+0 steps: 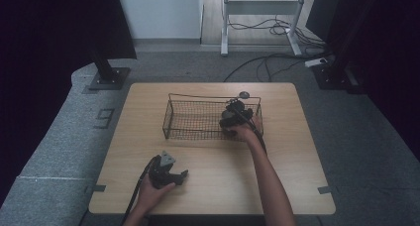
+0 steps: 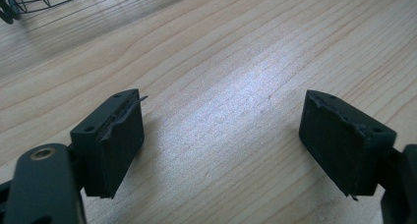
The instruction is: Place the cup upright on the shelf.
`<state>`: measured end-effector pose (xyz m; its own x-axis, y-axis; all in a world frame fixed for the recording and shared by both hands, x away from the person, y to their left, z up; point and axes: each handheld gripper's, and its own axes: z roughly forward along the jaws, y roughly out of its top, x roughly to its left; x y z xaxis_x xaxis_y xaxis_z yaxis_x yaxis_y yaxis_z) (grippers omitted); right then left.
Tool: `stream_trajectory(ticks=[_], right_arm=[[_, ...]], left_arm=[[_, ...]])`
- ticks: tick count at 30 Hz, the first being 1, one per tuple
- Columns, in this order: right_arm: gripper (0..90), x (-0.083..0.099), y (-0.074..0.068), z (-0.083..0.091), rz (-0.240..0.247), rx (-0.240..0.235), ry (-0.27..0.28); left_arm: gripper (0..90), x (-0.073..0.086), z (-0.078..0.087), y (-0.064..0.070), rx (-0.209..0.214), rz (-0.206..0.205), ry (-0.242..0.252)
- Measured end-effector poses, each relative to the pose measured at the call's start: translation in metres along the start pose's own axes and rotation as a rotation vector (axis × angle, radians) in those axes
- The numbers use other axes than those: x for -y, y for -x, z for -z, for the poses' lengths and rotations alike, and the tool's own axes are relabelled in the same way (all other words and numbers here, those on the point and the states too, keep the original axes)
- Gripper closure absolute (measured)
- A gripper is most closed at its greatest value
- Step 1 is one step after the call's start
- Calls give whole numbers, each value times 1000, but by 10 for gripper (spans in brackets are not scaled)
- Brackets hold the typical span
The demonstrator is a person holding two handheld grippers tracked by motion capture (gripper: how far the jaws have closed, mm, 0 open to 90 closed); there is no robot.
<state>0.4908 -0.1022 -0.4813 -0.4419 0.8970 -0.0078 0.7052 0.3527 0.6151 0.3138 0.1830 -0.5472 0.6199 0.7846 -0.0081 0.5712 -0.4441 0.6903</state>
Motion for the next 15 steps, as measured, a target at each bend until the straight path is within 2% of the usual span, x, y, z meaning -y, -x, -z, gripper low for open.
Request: stream_trajectory(ticks=[6,7,8,10,14,15], right_arm=[[116,1,1,3,-5,-5,19],[115,1,1,5,-3,-2,34],[119,-1,0,10,-9,-10,78],[125,-2,0,15,-25,-29,110],[126,-3,0,19,-26,-41,130],[127,-3,2,22,-28,-41,149]], left_arm=[[171,0,0,0,0,0,0],[171,0,0,0,-1,-1,0],[171,0,0,0,0,0,0],[171,0,0,0,0,0,0],[172,0,0,0,0,1,1],[172,0,0,0,0,0,1]])
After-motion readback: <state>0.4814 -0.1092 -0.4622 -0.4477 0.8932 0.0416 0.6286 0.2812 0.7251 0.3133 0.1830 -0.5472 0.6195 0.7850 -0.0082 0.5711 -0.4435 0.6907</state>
